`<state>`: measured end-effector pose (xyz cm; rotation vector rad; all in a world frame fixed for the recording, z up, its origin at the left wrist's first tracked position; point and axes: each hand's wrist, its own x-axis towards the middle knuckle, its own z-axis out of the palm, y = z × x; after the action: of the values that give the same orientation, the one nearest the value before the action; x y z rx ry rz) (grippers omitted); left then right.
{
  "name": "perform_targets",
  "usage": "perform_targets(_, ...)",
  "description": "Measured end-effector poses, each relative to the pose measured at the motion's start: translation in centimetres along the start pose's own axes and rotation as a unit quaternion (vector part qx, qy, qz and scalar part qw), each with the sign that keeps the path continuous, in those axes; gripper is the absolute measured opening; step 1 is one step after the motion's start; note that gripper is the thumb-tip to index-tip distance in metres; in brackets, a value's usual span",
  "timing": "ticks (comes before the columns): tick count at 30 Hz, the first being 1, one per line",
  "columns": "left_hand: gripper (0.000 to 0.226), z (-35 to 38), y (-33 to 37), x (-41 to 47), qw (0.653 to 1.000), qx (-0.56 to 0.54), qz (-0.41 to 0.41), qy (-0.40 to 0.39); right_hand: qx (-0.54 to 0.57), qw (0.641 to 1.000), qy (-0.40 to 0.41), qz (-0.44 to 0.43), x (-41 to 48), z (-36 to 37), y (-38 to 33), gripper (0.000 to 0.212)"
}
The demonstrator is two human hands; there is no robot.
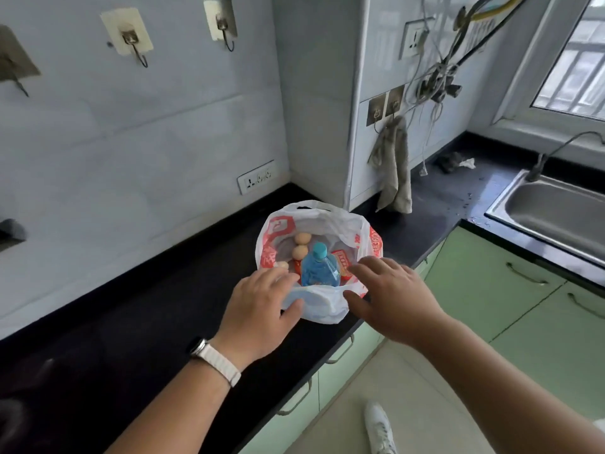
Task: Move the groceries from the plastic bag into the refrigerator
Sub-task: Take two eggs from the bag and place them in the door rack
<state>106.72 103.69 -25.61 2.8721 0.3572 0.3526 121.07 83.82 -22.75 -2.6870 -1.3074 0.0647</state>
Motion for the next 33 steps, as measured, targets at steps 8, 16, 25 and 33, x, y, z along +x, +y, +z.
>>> perform_targets(8, 0.049, 1.3, 0.4, 7.7, 0.993, -0.007, -0.113, 0.021, 0.009, 0.998, -0.023, -0.057, 9.6, -0.5, 8.8, 0.053)
perform_targets(16, 0.047, 2.6, 0.2, 12.0, 0.966, -0.056, -0.25, 0.034, 0.043, 0.983, -0.074, -0.163, 17.0, 1.1, 12.6, 0.053)
perform_targets(25, 0.045, 3.5, -2.0, 13.5, 0.951, -0.044, -0.306, -0.026, 0.064, 0.965, -0.125, -0.22, 21.5, 3.7, 11.7, 0.05)
perform_targets(33, 0.044, 7.0, -4.5, 15.5, 0.944, -0.093, -0.308, -0.077, 0.048, 0.961, -0.17, -0.215, 23.7, 5.7, 9.8, 0.049)
